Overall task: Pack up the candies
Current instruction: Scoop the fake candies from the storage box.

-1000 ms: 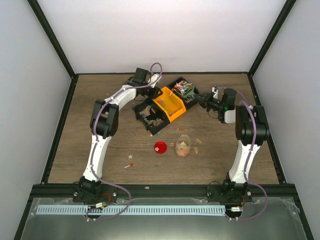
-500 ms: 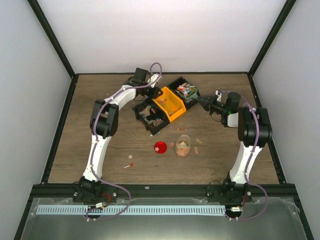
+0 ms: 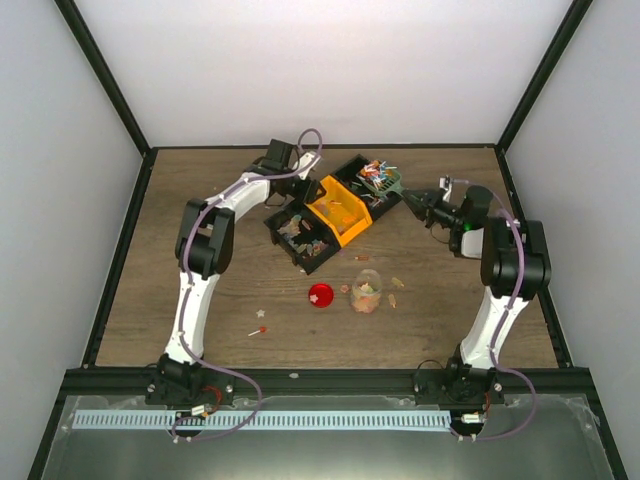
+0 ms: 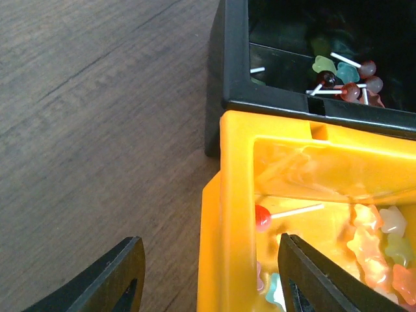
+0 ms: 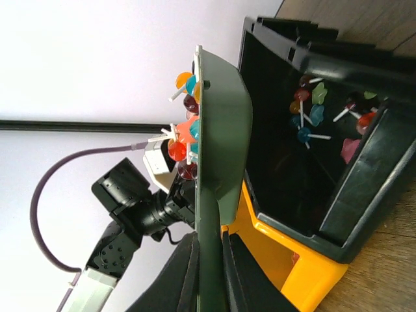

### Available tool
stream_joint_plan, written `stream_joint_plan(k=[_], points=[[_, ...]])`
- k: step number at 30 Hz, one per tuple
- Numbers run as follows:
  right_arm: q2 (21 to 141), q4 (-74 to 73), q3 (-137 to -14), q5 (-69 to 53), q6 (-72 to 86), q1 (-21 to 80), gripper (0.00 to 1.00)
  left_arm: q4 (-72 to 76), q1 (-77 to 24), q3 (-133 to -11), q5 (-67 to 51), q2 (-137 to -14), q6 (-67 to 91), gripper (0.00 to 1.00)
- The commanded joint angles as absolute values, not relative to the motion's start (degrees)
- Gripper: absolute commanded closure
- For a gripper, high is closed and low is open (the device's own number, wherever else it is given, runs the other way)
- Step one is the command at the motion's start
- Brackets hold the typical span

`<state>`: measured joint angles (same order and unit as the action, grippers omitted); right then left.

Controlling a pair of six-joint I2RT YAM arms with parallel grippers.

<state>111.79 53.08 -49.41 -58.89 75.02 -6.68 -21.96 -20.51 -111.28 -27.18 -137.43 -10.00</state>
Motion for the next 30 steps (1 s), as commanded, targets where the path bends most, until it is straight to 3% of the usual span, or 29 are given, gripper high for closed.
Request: stream_joint_plan(k=[1,7,15,20,30], points=[[110.98,56.44,-49.76,-61.47,74.62,-6.68,0.99,-21.6,-20.52,-108.64,-26.72,-134.08,-9.8,0.4],[111.09,59.8,-48.6,-61.8,76.88,-7.34,0.99,-20.86,-20.45,-108.53,-28.38,-132.34,-8.34,0.29],[110.3,58.83,-48.17,-63.99,75.79,-8.19,0.99,-19.25,-20.3,-108.05,-29.9,-129.24,-6.84,0.0],[108.34,62.51,-44.11,-62.24,78.93,-10.42,0.99,-15.33,-20.12,-103.43,-30.28,-124.71,-5.57,0.0],[103.55,65.22,-42.37,-60.86,83.8,-14.55,0.99,5.44,-22.53,-73.05,-28.65,-100.5,1.25,0.0]])
